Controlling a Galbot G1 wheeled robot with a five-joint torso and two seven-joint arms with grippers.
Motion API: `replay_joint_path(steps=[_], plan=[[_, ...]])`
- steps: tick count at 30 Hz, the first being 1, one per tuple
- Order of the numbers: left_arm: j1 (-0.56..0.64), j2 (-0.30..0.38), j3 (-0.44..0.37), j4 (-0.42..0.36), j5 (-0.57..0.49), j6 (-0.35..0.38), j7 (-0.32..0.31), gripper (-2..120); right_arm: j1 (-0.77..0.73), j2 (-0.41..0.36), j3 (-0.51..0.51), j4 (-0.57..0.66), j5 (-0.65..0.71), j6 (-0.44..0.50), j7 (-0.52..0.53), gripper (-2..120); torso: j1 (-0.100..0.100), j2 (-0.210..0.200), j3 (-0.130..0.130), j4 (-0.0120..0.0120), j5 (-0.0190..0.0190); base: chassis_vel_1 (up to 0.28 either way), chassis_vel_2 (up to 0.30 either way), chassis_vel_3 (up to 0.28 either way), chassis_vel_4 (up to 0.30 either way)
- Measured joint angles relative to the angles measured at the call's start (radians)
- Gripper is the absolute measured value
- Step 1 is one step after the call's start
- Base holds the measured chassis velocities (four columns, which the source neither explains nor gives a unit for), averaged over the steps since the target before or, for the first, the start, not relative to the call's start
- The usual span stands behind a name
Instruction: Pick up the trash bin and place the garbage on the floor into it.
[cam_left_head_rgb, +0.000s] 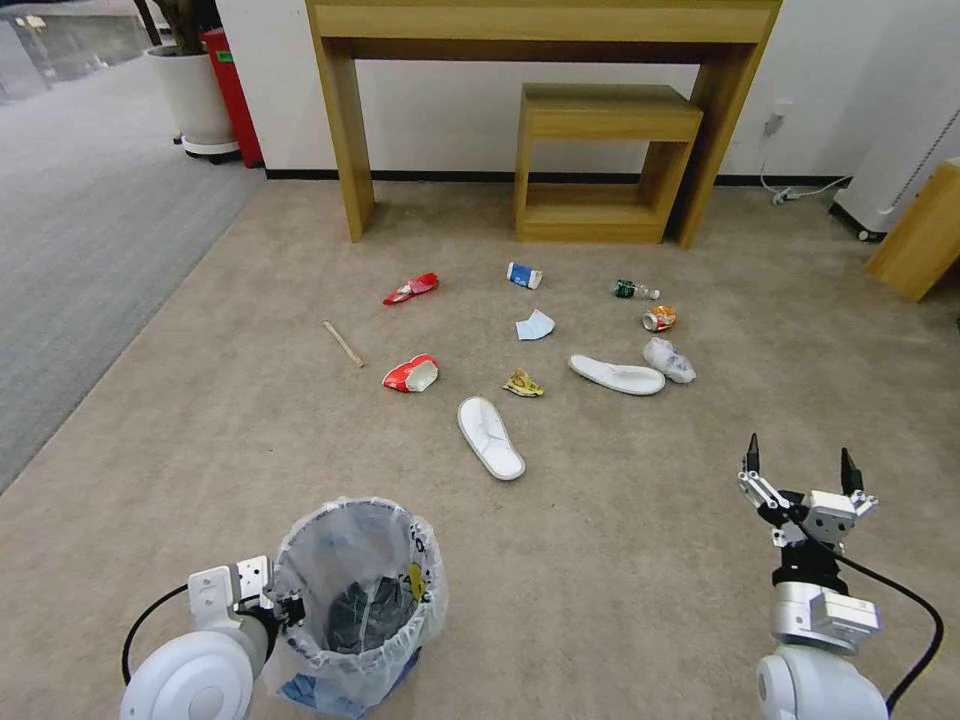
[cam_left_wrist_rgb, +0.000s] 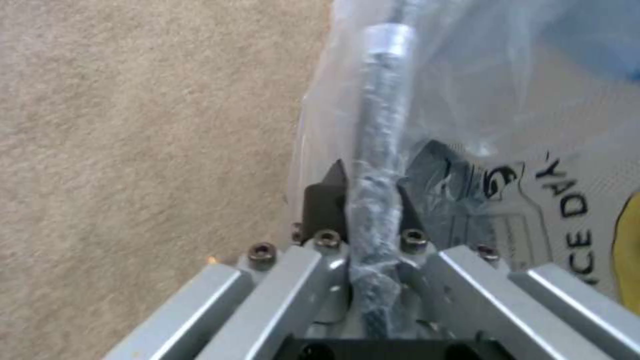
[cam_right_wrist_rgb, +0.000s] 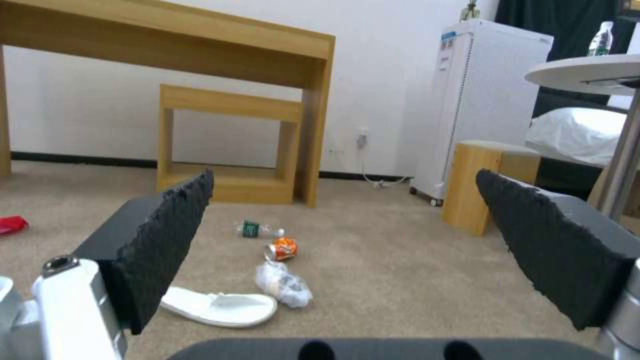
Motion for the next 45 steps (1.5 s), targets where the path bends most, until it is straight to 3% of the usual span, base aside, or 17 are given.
replay_joint_path(steps=[18, 30, 45], plan=[[0.005, -0.03, -0.012, 0.016, 0.067, -0.002, 0.044, 0, 0.0, -0.007, -0.002, -0.004, 0.003, 0.002, 0.0, 100, 0.0, 0.0, 0.0, 0.0001, -0.0003, 0.0, 0.0, 0.0, 0.0], [0.01, -0.063, -0.048, -0.028, 0.07, -0.004, 0.046, 0, -0.004, -0.018, -0.003, 0.002, 0.011, -0.002, 0.001, 100, 0.0, 0.0, 0.0, 0.0, 0.0001, 0.0, 0.0, 0.0, 0.0], [-0.016, -0.083, -0.105, -0.078, -0.027, -0.006, 0.024, 0, -0.006, -0.035, -0.001, -0.003, 0.013, -0.004, 0.002, 100, 0.0, 0.0, 0.0, 0.0, 0.0, 0.0, 0.0, 0.0, 0.0]])
